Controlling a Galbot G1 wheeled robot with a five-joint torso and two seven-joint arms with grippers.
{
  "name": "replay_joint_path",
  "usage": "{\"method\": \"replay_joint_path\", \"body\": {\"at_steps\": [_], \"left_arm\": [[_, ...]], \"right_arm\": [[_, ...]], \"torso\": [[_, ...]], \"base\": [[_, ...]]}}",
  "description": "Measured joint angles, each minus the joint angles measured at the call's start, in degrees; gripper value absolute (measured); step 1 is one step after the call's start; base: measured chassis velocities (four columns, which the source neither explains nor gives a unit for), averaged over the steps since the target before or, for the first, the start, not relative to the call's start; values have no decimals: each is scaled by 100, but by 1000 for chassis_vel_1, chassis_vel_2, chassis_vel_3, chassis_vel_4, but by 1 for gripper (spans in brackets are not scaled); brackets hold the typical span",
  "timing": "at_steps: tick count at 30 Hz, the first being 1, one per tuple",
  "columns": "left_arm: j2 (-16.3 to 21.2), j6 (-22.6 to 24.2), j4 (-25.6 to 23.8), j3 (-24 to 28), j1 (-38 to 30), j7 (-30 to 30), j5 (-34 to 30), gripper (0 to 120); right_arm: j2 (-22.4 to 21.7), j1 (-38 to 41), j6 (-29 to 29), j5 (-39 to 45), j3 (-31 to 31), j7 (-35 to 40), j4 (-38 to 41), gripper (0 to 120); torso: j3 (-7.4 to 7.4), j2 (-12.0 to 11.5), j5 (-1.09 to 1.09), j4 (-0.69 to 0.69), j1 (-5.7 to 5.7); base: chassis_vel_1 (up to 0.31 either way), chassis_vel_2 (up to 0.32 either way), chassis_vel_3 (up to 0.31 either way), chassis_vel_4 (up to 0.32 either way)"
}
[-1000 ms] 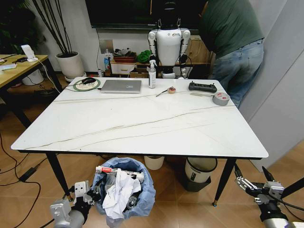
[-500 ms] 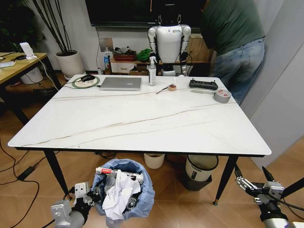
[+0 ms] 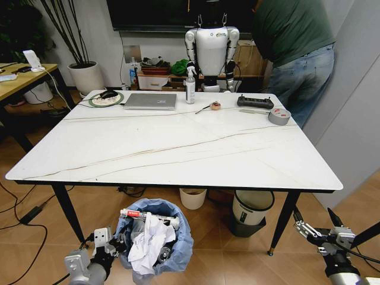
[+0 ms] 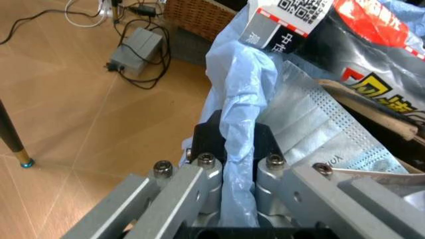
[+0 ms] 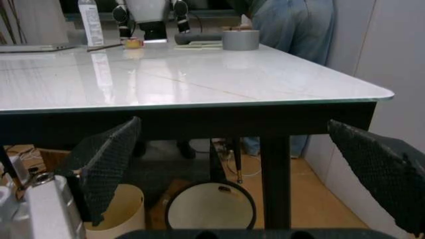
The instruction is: Pick up the trash bin and place the trash from the table into it.
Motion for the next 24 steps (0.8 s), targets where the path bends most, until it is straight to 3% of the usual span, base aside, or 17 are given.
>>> {"method": "replay_joint_path", "body": {"at_steps": [24], "left_arm": [[-144,-2,84,35,27,34,73,2]], "right_arm": [[0,0,0,0,0,0,0,100]], "torso": [[-370,-646,0,0,-274]], "base": [[0,0,0,0]]}}
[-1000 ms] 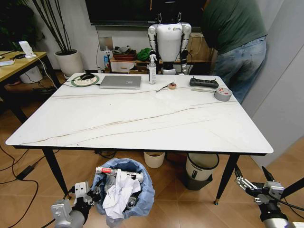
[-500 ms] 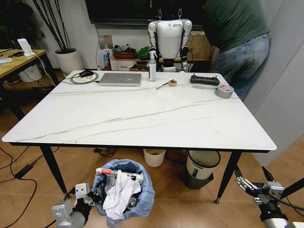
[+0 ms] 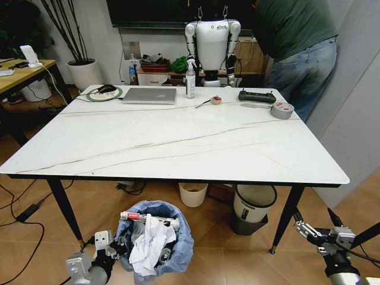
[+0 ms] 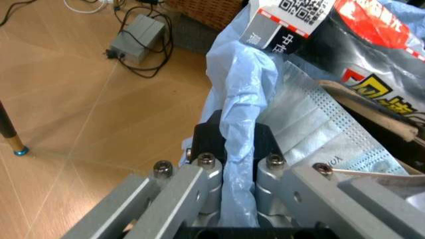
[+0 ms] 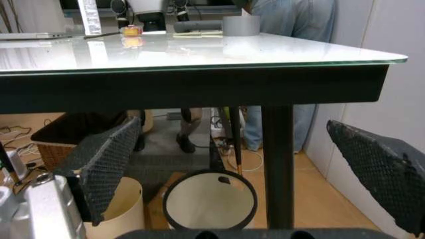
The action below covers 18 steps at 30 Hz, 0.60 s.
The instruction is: Pick up the trash bin and place the trash from the table into it.
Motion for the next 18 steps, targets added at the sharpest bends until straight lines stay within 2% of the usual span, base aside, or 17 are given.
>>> {"method": "replay_joint_path", "body": {"at_steps": [18], "left_arm": [[-47,-11,142,47,-63,51,-207,2]], "right_arm": [[0,0,0,0,0,0,0,100]], "torso": [[-268,-465,0,0,-197]], "base": [[0,0,0,0]]}}
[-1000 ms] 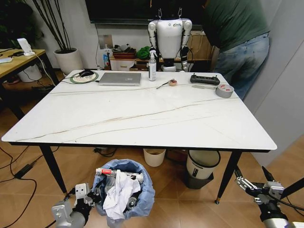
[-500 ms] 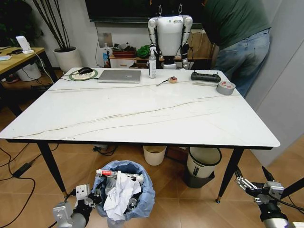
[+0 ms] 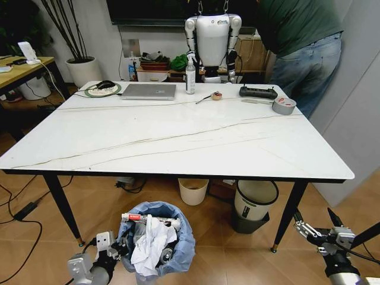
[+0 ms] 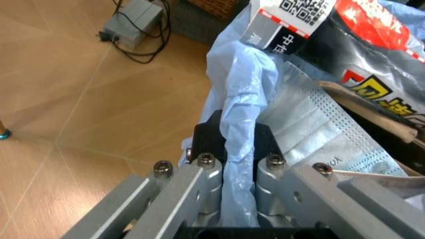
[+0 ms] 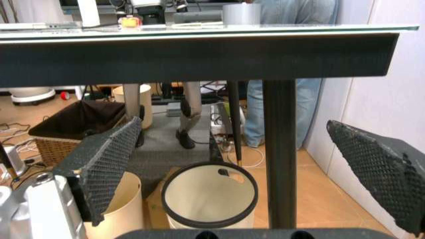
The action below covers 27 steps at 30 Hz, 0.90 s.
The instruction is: Pick up the trash bin and place the trash from the table into it.
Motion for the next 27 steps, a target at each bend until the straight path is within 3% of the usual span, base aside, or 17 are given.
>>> {"method": "replay_joint_path", "body": {"at_steps": [27], "left_arm": [[-36,54,301,42,-133,-82,-254,2]], "right_arm": [[0,0,0,0,0,0,0,100]], "torso": [[-399,-670,0,0,-273]], "base": [[0,0,0,0]]}}
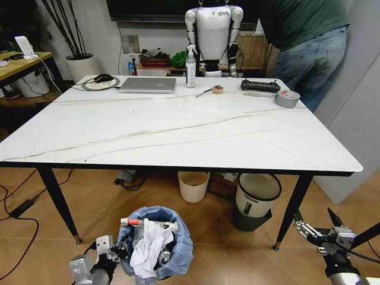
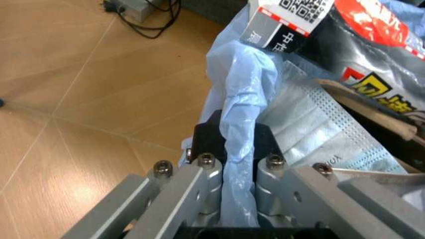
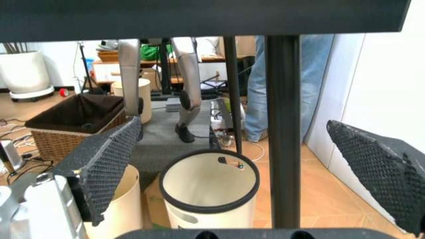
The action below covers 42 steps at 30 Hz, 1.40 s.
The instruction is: Pick up the trash bin and place the trash from the table into it.
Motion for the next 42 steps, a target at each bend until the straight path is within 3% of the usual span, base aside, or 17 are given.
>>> {"method": "replay_joint_path", "body": {"at_steps": [42], "left_arm": [[-31,-5,147,-18,-66,33,16,2]], "right_arm": [[0,0,0,0,0,0,0,100]], "torso": [[-598,-981,0,0,-382]], "base": [[0,0,0,0]]}}
